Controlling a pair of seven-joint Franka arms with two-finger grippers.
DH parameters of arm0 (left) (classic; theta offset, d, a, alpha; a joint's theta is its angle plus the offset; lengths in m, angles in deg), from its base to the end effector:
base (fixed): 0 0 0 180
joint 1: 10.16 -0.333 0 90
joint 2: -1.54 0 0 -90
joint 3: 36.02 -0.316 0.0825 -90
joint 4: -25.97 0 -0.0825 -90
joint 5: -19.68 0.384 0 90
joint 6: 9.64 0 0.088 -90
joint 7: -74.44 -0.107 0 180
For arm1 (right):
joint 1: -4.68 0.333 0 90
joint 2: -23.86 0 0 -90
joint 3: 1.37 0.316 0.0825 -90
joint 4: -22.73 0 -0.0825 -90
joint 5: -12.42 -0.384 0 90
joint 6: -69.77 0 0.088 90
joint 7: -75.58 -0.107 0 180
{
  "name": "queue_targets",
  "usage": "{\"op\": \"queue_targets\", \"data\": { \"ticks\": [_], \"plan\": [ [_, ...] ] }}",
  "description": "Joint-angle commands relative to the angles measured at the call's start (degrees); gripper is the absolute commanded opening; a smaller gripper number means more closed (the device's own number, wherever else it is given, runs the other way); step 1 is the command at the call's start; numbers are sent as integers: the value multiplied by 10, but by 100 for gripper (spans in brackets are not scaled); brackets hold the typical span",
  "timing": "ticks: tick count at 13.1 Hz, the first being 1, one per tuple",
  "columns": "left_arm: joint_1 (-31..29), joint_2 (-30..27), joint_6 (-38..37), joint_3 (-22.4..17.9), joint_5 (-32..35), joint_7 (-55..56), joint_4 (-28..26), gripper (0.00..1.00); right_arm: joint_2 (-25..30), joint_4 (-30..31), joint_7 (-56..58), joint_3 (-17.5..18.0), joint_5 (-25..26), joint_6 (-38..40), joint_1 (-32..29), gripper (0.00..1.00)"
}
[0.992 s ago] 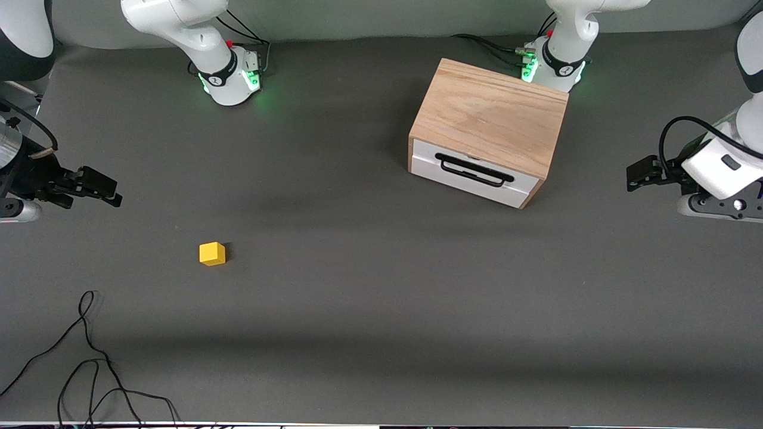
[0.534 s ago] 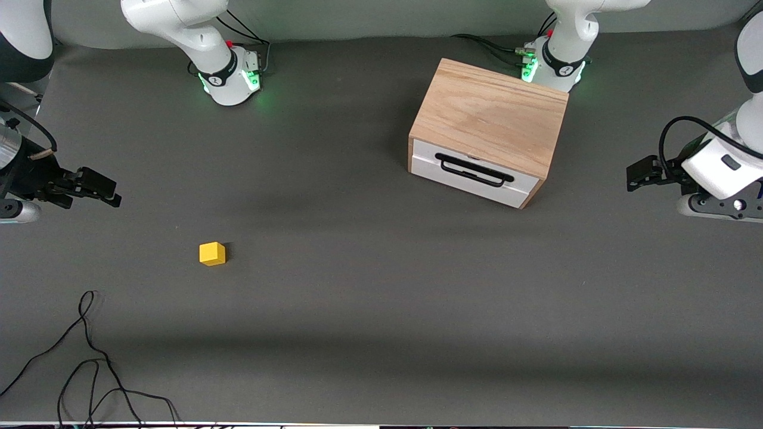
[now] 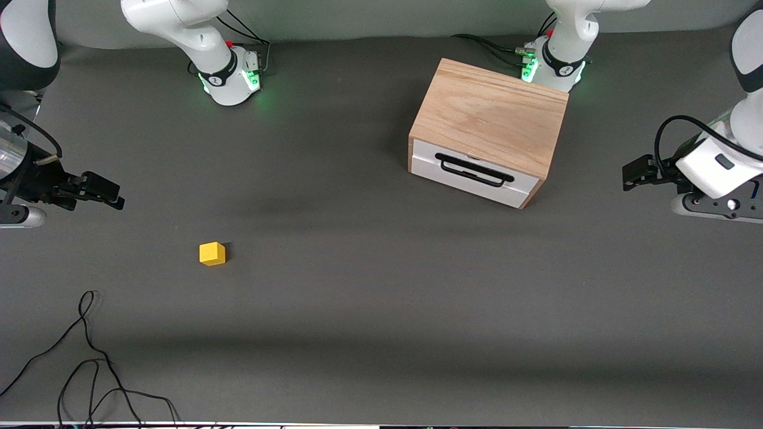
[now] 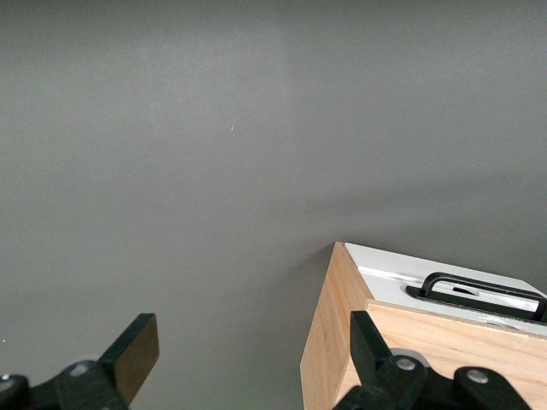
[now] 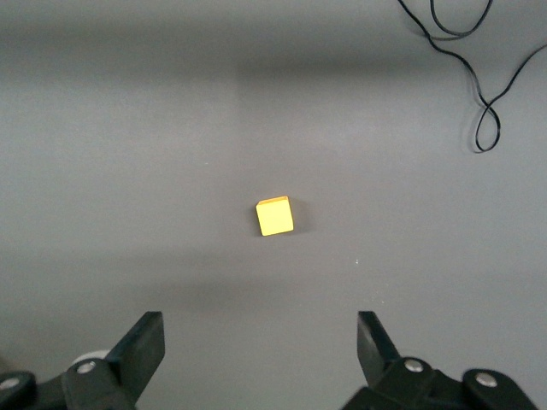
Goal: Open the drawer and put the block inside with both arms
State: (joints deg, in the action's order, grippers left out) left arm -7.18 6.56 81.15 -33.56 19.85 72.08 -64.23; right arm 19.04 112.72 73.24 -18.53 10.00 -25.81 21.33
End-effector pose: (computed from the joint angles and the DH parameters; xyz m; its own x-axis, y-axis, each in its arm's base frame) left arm 0.5767 -0.0536 0.5744 0.9878 -0.1356 -0.0771 -0.1357 -0.9907 0.0040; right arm 0.5869 0.0058 0.5872 0.9985 -0.0524 0.0165 -0.0521 -0.9985 -0.0180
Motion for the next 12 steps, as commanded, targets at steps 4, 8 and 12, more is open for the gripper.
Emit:
{"op": "queue_targets", "data": {
  "ticks": [4, 8, 12],
  "plan": [
    [74, -11, -8, -3, -3, 125, -2, 100, -4, -20, -19, -9, 3, 3, 0, 100],
    [180, -6, -9, -3, 5, 360, -2, 100, -22, -21, -21, -7, 0, 0, 7, 100],
    [272, 15, 14, -3, 23, 624, -4, 100, -22, -25, -22, -7, -3, -3, 13, 100]
  ]
}}
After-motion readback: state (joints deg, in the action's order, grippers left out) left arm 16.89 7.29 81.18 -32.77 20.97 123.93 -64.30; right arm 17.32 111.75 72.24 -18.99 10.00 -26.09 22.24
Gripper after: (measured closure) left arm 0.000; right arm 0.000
